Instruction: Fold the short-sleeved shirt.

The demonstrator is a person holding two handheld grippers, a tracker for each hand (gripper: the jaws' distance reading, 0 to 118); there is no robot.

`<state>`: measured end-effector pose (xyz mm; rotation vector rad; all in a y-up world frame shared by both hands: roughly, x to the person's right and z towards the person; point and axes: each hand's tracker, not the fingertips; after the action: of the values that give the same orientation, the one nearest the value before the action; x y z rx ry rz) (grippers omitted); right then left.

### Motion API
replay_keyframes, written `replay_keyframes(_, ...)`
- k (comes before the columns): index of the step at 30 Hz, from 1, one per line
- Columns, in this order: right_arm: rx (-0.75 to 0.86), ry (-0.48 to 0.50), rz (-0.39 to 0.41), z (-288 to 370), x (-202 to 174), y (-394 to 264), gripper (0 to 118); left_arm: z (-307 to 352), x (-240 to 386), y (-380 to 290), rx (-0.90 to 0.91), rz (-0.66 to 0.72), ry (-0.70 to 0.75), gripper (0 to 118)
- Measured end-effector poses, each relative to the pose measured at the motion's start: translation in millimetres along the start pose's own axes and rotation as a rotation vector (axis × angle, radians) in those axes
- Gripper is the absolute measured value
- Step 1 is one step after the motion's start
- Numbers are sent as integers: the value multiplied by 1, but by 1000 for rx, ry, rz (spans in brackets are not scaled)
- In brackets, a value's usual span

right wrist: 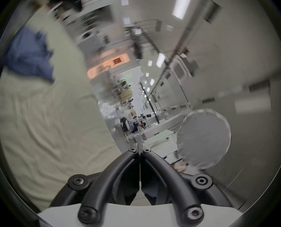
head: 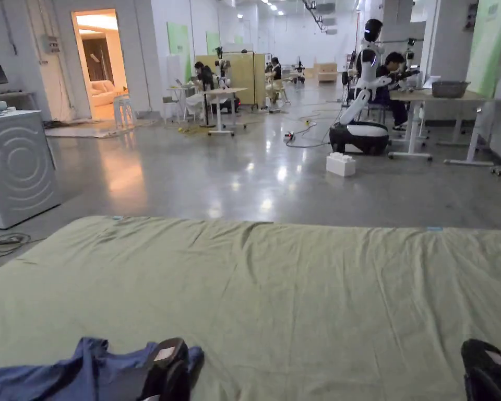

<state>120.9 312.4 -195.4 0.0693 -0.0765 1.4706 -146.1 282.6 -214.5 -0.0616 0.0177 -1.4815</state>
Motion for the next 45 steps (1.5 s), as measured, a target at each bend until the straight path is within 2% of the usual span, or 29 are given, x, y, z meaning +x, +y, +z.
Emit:
replay_keyframes(1,22,36,27,2,-13,-2,1,2,17,-3,33,-34,-21,4)
replay_keyframes(3,38,154,-18,9,-30,-2,1,12,42,-9,67,-57,-160,4)
replay_keyframes(4,35,188,-27,11,-38,-2,1,15,50,-9,69,-42,-183,4)
replay_keyframes(6,34,258,6,15,-55,-5,1,19,59,-10,79,-67,-196,4)
replay_keyframes(9,63,316,92,20,-68,-9,1,19,54,-9,79,-70,-168,4)
replay_keyframes(10,56,306,70,21,-66,-10,1,19,47,-9,77,-38,-141,4)
replay_keyframes(11,51,277,25,22,-62,-10,1,18,35,-8,58,70,-107,4)
replay_keyframes(13,28,206,-235,20,-37,-14,1,20,2,-9,41,416,-84,4)
replay_keyframes(14,5,161,-412,20,-8,-6,1,20,-23,-11,18,657,-80,4)
replay_keyframes(15,-35,119,-637,18,10,-6,1,19,-46,-22,4,920,-75,4)
replay_keyframes(16,-67,86,-809,17,21,-10,1,19,-58,-31,10,1132,-86,4)
replay_keyframes(18,-118,51,-1207,14,29,-40,1,14,-66,-59,39,1597,-144,4)
replay_keyframes(19,-132,57,-1345,14,31,-48,1,12,-66,-65,63,1743,-191,4)
replay_keyframes(20,-206,134,-1524,12,24,-57,1,11,-63,-74,131,1872,-252,4)
replay_keyframes(21,-226,181,-1575,12,23,-62,1,12,-58,-76,153,1897,-257,4)
replay_keyframes(22,-166,183,-1531,11,23,-63,1,13,-57,-77,129,1862,-240,4)
replay_keyframes(23,-197,185,-1509,11,21,-63,1,16,-57,-72,105,1809,-224,4)
replay_keyframes(26,-173,174,-1490,14,18,-61,1,21,-55,-61,79,1641,-198,4)
replay_keyframes(33,-169,195,-1489,16,16,-56,1,25,-61,-46,74,1551,-202,4)
replay_keyframes(38,-173,206,-1481,17,14,-55,1,24,-60,-49,68,1573,-213,4)
replay_keyframes(45,-169,231,-1478,17,11,-53,1,26,-58,-57,52,1533,-235,4)
